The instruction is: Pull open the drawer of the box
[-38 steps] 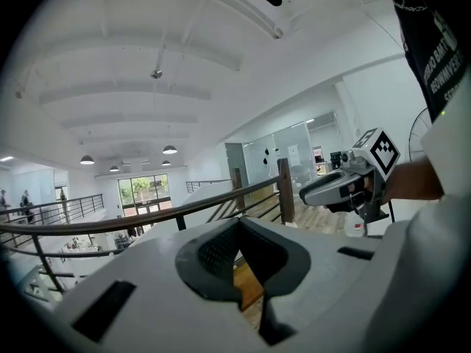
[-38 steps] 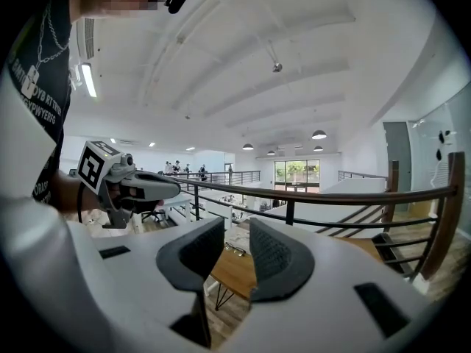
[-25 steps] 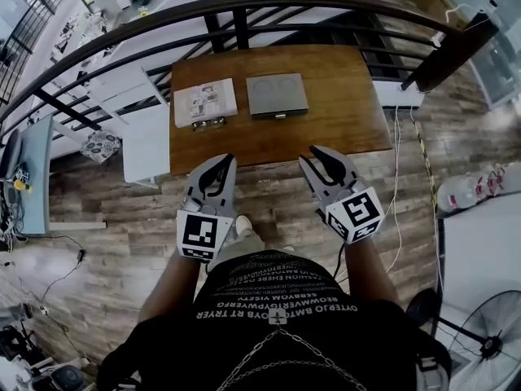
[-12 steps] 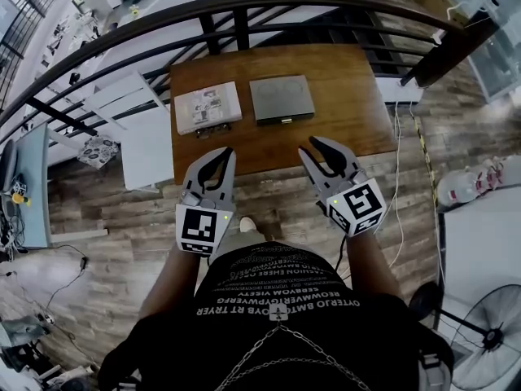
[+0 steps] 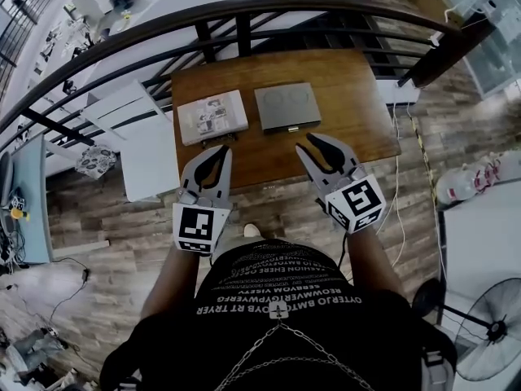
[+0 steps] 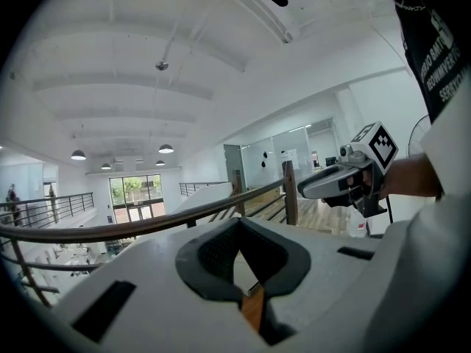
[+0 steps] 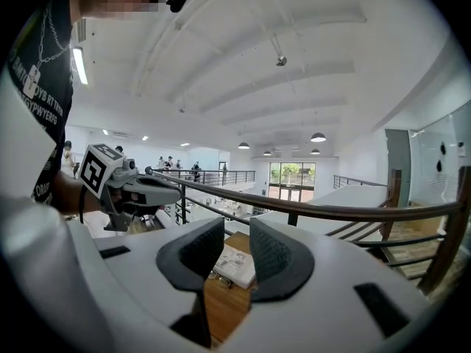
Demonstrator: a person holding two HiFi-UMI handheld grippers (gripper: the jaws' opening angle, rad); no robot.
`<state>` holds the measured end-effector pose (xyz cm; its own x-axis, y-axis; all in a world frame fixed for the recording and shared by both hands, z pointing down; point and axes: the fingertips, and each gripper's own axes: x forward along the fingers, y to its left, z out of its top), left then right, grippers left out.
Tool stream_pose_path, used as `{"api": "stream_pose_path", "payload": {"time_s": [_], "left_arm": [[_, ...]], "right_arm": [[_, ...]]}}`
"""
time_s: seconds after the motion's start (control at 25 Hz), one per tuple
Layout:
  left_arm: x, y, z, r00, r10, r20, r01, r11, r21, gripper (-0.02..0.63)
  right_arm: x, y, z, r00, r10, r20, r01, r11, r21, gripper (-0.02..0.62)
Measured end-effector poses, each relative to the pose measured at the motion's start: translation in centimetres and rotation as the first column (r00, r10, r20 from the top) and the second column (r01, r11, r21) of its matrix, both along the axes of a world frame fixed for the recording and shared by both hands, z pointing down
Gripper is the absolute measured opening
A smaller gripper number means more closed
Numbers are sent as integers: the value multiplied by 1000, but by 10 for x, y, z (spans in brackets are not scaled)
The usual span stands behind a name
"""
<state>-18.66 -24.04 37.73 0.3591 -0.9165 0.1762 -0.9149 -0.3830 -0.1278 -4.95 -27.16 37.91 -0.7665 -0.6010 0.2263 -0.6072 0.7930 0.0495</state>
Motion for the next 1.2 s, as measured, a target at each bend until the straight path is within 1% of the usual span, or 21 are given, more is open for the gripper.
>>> {"api": "stream_pose_path", "payload": {"time_s": [0.32, 0.52, 0.68, 0.8, 0.92, 1.04, 1.2], "left_arm": [[-31, -14, 5, 1000, 19, -16, -19, 1000, 6, 5], [-50, -16, 10, 1000, -19, -24, 19, 1000, 5, 5], [-63, -17, 11, 999, -36, -4, 36, 999, -9, 5], [-61, -19, 9, 1000, -27, -7, 27, 1000, -3, 5], [-58, -23, 14, 1000, -11, -10, 11, 1000, -8, 5], [-52, -27, 23, 1000, 3, -17, -4, 1000, -21, 5], [-28, -38, 39, 999, 30, -24, -31, 997, -65, 5]], "right_arm": [[-10, -18, 5, 998, 56, -25, -56, 998, -4, 103], [-23, -22, 7, 999, 23, -45, -23, 1000, -6, 101], [-43, -23, 4, 999, -5, -33, 5, 1000, 3, 100], [-49, -24, -3, 1000, -9, -30, 9, 1000, 20, 98], [-48, -25, -1, 999, 7, -32, -6, 1000, 23, 94], [-39, -24, 14, 999, 24, -43, -24, 1000, -8, 92], [-9, -35, 36, 996, 72, -60, -76, 995, -67, 95]]}}
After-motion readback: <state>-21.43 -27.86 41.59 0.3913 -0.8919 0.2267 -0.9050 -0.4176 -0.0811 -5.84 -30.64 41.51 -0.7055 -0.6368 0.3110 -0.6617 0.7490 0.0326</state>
